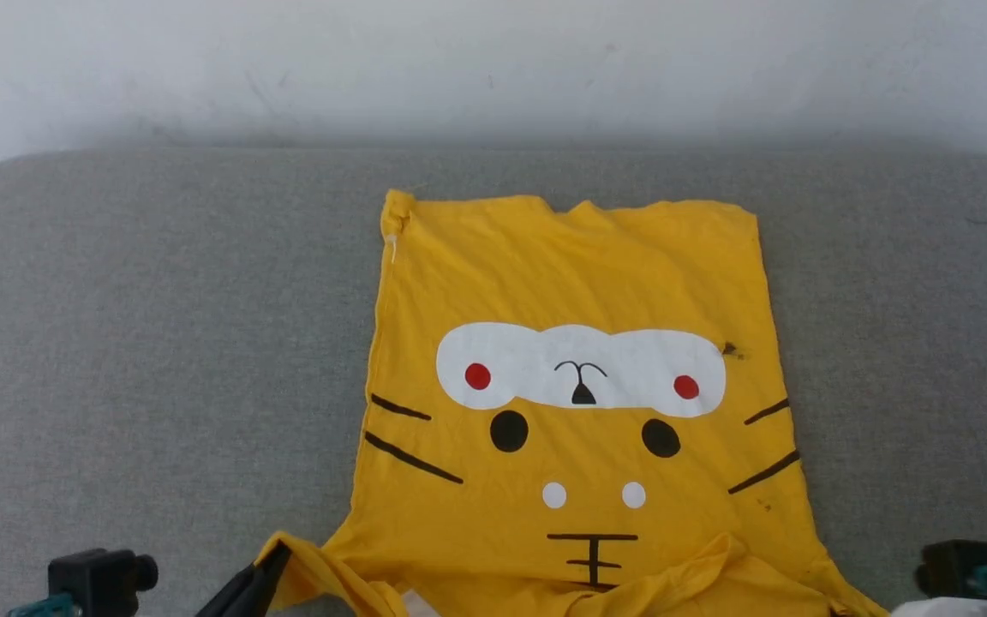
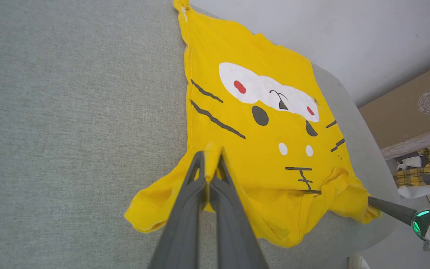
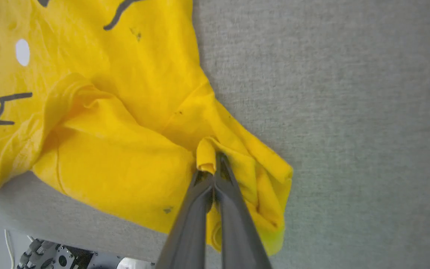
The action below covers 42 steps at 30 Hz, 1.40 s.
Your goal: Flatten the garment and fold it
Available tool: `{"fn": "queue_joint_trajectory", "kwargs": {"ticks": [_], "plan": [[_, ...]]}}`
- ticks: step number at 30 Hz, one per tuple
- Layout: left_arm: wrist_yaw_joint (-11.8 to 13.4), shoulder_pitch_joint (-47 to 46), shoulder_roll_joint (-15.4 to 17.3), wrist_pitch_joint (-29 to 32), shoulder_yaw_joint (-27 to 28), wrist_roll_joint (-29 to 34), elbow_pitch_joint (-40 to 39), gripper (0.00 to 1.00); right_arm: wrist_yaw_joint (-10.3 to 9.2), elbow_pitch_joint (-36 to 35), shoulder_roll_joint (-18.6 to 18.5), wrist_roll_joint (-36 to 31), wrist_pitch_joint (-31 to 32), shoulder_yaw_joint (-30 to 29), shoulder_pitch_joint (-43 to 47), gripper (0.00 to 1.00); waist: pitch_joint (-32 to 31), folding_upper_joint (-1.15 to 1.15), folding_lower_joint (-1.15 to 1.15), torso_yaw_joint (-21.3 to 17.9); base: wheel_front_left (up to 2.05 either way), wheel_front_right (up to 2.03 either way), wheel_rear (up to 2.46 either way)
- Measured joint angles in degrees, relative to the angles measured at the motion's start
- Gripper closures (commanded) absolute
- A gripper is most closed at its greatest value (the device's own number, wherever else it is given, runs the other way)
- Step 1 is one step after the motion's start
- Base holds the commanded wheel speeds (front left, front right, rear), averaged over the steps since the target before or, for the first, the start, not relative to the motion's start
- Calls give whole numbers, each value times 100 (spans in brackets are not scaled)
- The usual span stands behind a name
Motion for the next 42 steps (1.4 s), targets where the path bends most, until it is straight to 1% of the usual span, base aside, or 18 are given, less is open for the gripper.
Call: {"fn": "queue_joint_trajectory", "kwargs": {"ticks": [2, 6, 7, 8, 10, 11, 13, 15, 18, 21, 23, 25, 26, 27, 30, 33, 37, 42], "plan": [[-22, -111, -23, 19, -46, 26, 58, 100, 0, 452, -13, -35, -107, 192, -193, 100, 76, 0, 1, -8, 0, 0, 0], [-57, -202, -42, 42, -96, 109, 162, 100, 18, 1126, -85, -64, -365, 335, -497, 100, 148, 0, -1, -30, 0, 0, 0], [-57, -202, -46, 41, -102, 113, 175, 100, 22, 1254, -108, -64, -424, 359, -557, 97, 150, 0, -1, -39, 0, 0, 0], [-57, -202, -52, 41, -109, 113, 187, 100, 56, 1369, -125, -63, -478, 374, -610, 79, 150, 0, -1, -50, 0, 0, 0], [-57, -203, -55, 40, -118, 113, 207, 100, 66, 1508, -178, -63, -592, 407, -674, 37, 137, 0, -2, -68, 0, 0, 0], [-57, -203, -56, 40, -122, 113, 212, 100, 71, 1529, -188, -44, -620, 403, -681, 0, 127, 0, -1, -73, 0, 0, 0], [-57, -204, -58, 38, -127, 121, 214, 100, 98, 1464, -180, 67, -617, 361, -670, 0, 103, 0, -1, -76, 0, 0, 0], [-57, -204, -65, 26, -130, 122, 207, 100, 103, 1151, -162, 186, -524, 289, -624, 0, 83, 0, -1, -67, 0, 0, 0], [-57, -199, -75, -44, -116, 152, 149, 100, 7, 298, -290, 275, -272, -69, -518, 0, 103, 0, 0, -53, 0, 0, 0], [-57, -201, -76, -120, -101, 188, 79, 100, 1, -738, -434, 160, -108, -453, -558, 0, 182, 0, 0, -39, 0, 0, 0], [-64, -205, -78, -168, -101, 213, 35, 100, 1, -1252, -504, -25, -62, -639, -778, 0, 260, 0, 0, -22, 0, 0, 0], [-99, -249, -84, -213, -104, 240, 3, 100, 1, -1512, -528, -144, -15, -766, -1207, 0, 362, 0, 0, 0, 0, 0, 0], [-124, -306, -87, -221, -109, 264, -11, 100, 1, -1595, -613, -304, 45, -730, -1455, 0, 421, 0, 0, 14, 0, 0, 0], [-164, -370, -93, -244, -105, 272, -16, 100, 1, -1618, -710, -421, 91, -680, -1709, 0, 483, 0, 0, 31, 0, 0, 0], [-238, -573, -99, -270, -116, 314, -44, 100, 1, -1515, -760, -673, 210, -550, -2629, 0, 695, 0, 0, 87, 0, 0, 0], [-339, -755, -101, -271, -135, 328, -58, 100, 1, -1168, -765, -981, 405, -280, -3543, 0, 930, 0, 1, 153, 0, 0, 0], [-476, -1040, -118, -270, -190, 374, -55, 100, 1, -417, -759, -1394, 653, 8, -4634, 0, 1266, 0, 1, 262, 0, 0, 0], [-631, -1366, -204, -271, -291, 450, 29, 100, 2, 751, -622, -1870, 1105, -10, -5483, 0, 1658, 0, 1, 443, 0, 0, 0]]}}
